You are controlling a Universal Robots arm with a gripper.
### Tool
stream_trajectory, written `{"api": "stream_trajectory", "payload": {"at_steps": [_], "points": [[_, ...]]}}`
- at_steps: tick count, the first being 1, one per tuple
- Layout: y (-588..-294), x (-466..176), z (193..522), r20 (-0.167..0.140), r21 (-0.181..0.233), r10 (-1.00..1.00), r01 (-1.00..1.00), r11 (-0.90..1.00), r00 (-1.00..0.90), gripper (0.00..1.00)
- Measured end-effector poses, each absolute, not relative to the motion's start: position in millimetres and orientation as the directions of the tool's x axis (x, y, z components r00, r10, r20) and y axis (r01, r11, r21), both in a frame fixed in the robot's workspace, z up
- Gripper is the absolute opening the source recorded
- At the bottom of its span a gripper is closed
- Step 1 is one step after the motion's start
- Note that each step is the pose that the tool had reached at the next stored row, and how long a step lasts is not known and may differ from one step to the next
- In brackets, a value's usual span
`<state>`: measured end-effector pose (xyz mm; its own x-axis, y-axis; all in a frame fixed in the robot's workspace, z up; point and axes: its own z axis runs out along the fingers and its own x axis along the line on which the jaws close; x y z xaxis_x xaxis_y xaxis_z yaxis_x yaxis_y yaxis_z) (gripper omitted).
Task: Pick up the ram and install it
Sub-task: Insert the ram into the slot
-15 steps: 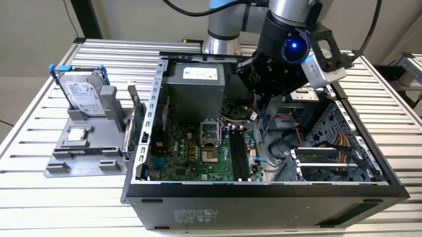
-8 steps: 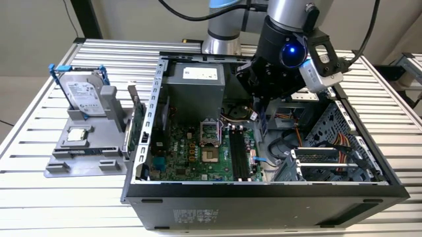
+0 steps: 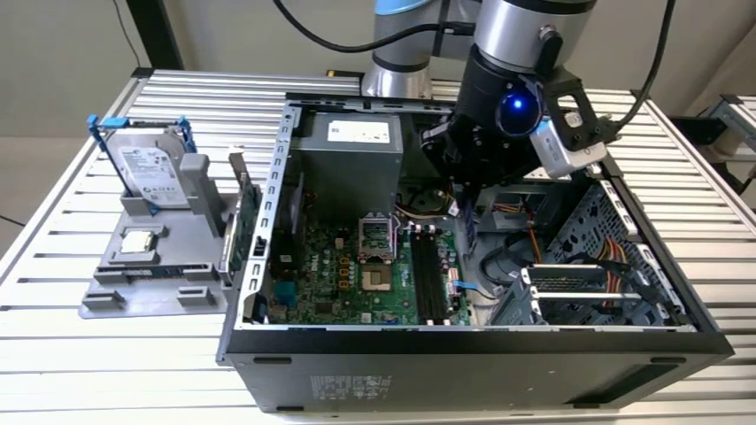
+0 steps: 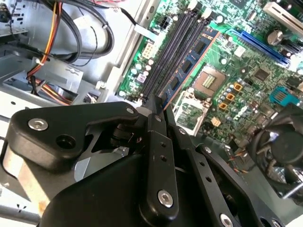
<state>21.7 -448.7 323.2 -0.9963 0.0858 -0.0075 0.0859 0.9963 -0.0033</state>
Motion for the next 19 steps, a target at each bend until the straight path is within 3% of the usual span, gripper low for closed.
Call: {"api": "stream_trajectory", "payload": {"at_steps": [19], "points": [[-448.7, 21.6, 302.7, -0.014, -0.007, 0.08, 0.08, 0.997, -0.997, 0.0]]}}
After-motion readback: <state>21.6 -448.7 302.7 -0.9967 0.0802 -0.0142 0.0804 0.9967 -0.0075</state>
